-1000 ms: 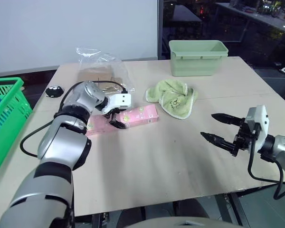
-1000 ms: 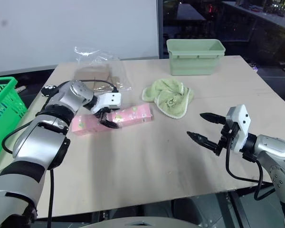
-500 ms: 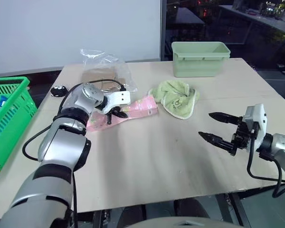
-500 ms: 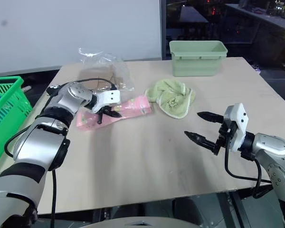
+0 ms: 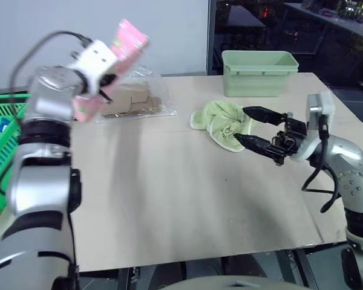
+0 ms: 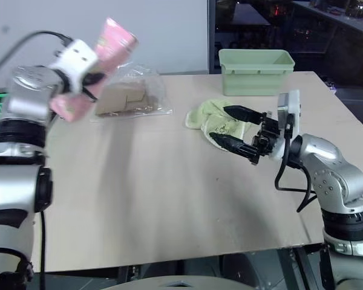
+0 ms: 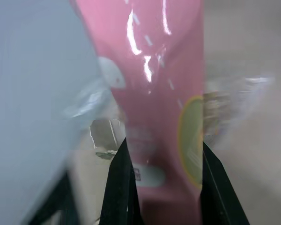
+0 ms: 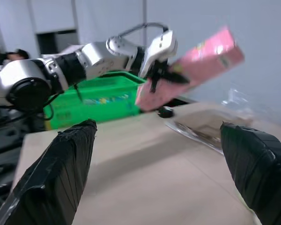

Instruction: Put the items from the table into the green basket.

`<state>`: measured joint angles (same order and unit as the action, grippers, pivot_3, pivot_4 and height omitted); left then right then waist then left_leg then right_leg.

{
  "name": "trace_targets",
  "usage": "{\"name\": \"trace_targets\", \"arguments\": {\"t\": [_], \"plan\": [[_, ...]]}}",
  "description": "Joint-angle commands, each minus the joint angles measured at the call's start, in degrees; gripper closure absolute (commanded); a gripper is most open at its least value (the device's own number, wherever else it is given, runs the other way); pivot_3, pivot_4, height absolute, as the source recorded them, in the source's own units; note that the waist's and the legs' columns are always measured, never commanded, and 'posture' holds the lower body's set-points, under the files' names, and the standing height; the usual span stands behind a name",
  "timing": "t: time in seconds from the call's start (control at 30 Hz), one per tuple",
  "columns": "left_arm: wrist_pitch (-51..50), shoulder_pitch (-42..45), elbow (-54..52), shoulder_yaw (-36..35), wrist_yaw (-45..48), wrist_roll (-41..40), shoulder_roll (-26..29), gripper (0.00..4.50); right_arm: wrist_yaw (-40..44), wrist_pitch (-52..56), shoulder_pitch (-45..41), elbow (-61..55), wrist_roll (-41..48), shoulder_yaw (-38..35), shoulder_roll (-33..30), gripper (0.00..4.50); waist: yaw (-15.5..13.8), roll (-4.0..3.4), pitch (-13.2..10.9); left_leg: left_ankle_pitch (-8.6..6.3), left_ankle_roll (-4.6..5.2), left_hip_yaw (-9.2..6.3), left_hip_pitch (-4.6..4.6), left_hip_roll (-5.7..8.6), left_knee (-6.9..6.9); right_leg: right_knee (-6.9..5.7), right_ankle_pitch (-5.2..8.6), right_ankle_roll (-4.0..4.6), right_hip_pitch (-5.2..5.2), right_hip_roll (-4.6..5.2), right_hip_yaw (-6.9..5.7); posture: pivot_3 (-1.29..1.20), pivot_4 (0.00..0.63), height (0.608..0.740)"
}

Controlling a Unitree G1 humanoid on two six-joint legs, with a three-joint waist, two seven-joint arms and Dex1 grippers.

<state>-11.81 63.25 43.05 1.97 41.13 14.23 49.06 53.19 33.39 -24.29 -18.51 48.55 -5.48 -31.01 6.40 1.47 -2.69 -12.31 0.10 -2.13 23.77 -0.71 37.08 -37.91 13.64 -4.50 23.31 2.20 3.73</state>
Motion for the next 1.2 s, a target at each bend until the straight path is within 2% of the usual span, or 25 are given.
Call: {"name": "trace_targets", "arguments": {"t": [0.03,0.2,0.3,0.4,0.6,0.67,0.73,0.87,0.93,1.1,1.2], "plan": [[-6.4,-3.9,-9.3,-5.0,-3.4,-0.3,5.4,4.29,2.0,-0.3,-2.9,1.7,1.3,0.0,0.8,0.0,-0.5,-0.01,0.0,0.0,0.0,0.05,-0.04,0.0,0.0,-0.02,0.0,0.0,0.0,0.0,0.03,0.07,0.0,0.74],[-12.1,-14.4,-16.2,-10.4,-4.4,-0.7,13.4,4.29,3.9,-0.1,-4.8,3.5,1.1,1.1,1.7,0.0,-3.1,0.01,0.0,0.01,0.0,0.05,-0.08,-0.03,0.03,-0.09,-0.01,0.02,-0.01,-0.04,0.02,0.1,0.0,0.74],[-12.4,-20.1,-14.8,-13.6,-7.3,-0.2,18.1,4.29,4.8,0.2,-5.2,3.8,0.8,1.7,1.8,0.0,-5.1,0.16,0.0,0.01,-0.01,0.01,-0.04,-0.06,0.05,-0.06,-0.01,0.03,-0.01,-0.07,-0.05,0.12,0.0,0.74],[-12.3,-22.8,-12.9,-15.6,-8.9,-1.5,19.8,4.29,5.1,0.0,-5.2,4.2,0.4,2.1,1.8,0.0,-5.8,0.14,0.0,0.01,-0.01,0.08,-0.09,-0.07,0.03,-0.06,0.0,0.04,-0.01,-0.07,-0.01,0.12,0.0,0.74],[-6.6,-25.7,-5.0,-11.7,-14.3,2.5,23.6,4.29,5.3,0.0,-4.6,3.7,-0.2,2.3,1.4,0.0,-6.9,0.16,0.1,0.01,-0.02,0.09,-0.1,-0.14,0.03,-0.07,0.0,0.05,-0.01,-0.15,-0.03,0.1,0.0,0.74],[-5.5,-25.1,-1.6,-11.1,-15.7,2.4,23.1,4.29,5.2,0.0,-4.4,3.4,-0.4,2.2,1.3,0.0,-7.3,0.23,0.1,0.01,-0.02,0.1,-0.07,-0.14,0.04,-0.03,0.0,0.05,0.0,-0.15,-0.03,0.1,0.0,0.74],[-4.0,-24.9,0.6,-9.4,-16.7,3.3,23.1,3.48,5.0,0.1,-4.3,3.1,-0.4,2.1,1.2,0.0,-7.5,0.26,0.1,0.0,-0.03,0.11,-0.05,-0.14,0.03,0.0,-0.01,0.06,0.0,-0.15,-0.03,0.1,0.0,0.74],[-4.3,-24.2,1.5,-8.6,-17.7,3.1,22.7,2.2,5.1,0.2,-4.1,2.8,-0.5,1.8,0.7,0.0,-7.6,0.31,0.2,0.0,-0.03,0.13,-0.04,-0.14,0.04,0.0,-0.01,0.06,-0.01,-0.14,-0.03,0.09,0.0,0.74],[-4.6,-23.6,1.9,-8.5,-17.5,2.6,22.4,1.37,5.1,0.1,-4.0,2.8,-0.4,1.7,0.5,0.0,-7.5,0.34,0.2,0.0,-0.03,0.13,-0.05,-0.15,0.04,0.0,-0.01,0.06,-0.01,-0.14,-0.03,0.09,0.0,0.74],[-3.4,-23.0,2.6,-6.8,-18.3,4.1,22.6,1.37,4.9,-0.1,-4.0,2.8,-0.4,1.6,0.2,0.0,-7.2,0.32,0.2,0.0,-0.03,0.15,-0.07,-0.15,0.03,-0.03,-0.01,0.06,-0.01,-0.14,-0.02,0.08,0.0,0.74],[-4.2,-22.0,2.0,-7.5,-17.5,2.0,21.5,1.37,5.0,-0.4,-3.7,3.0,-0.9,1.6,-0.1,0.0,-7.2,0.33,0.2,0.0,-0.03,0.15,-0.06,-0.16,0.03,-0.02,-0.01,0.06,0.0,-0.15,-0.02,0.08,0.0,0.74]]}}
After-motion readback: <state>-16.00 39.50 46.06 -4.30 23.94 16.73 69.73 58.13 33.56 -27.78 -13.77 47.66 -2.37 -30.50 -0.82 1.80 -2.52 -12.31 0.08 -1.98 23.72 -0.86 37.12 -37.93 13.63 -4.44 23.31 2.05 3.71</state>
